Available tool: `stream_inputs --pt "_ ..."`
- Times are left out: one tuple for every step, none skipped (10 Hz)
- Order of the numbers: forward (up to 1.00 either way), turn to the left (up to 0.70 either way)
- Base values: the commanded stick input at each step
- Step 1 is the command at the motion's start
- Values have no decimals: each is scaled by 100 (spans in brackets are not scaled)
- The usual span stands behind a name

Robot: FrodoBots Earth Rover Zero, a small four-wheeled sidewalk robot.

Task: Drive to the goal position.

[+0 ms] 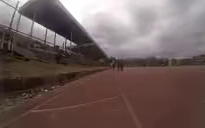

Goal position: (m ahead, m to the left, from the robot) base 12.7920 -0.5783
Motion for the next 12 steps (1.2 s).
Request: stream_inputs --pt "100 0" --pt "100 0" --pt "100 0" --pt "100 0" --pt "100 0" --pt "100 0" --pt "100 -3" --pt "100 -20" --pt "100 -27" --pt "100 -27" --pt "100 -27" --pt "100 -27"
